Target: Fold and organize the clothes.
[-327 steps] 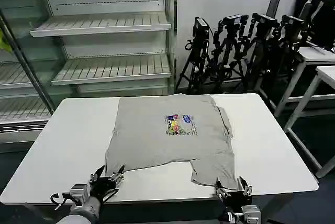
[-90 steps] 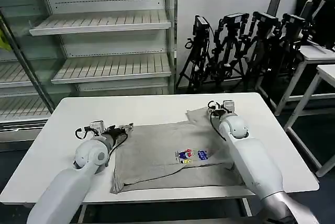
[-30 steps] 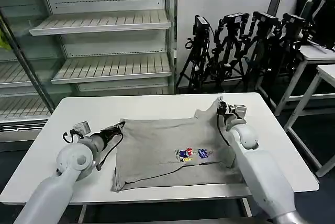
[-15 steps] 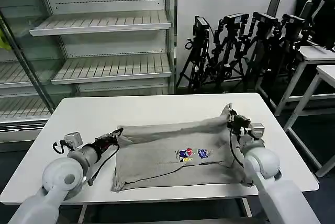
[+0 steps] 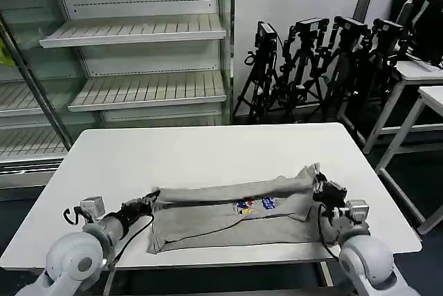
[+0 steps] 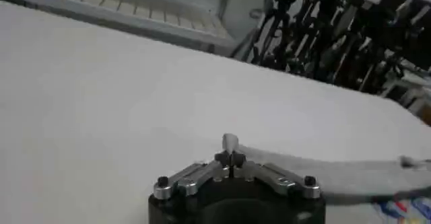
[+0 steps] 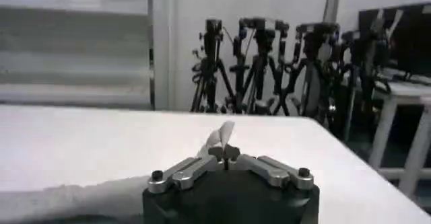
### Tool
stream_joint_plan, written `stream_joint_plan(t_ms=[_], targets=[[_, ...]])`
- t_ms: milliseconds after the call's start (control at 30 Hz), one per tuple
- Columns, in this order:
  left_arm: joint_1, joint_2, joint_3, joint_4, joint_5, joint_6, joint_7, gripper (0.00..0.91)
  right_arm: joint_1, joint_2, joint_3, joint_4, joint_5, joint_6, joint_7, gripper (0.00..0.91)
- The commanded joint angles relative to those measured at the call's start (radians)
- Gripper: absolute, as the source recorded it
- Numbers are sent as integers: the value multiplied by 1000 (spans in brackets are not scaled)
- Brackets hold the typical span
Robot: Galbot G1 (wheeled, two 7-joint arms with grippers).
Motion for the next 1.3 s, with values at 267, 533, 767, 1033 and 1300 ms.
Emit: stream_joint_plan(t_ms=[267, 533, 767, 1033, 1300], targets=[[63, -5, 10, -15, 88, 1, 3, 907, -68, 20, -4, 27, -26, -64, 14, 907], [95, -23, -38, -81, 78, 0, -8, 907, -94, 21, 31, 93, -27, -16, 40, 907], [163, -82, -144, -165, 21, -3, -50, 907, -191, 23, 111, 193, -31, 4, 42, 907], [272, -225, -162, -171, 32, -11, -71, 907, -278, 51, 163, 237, -41, 27, 43, 907], [264, -353, -110, -121, 153, -44, -62, 907, -303, 74, 173, 254, -51, 36, 47, 907]])
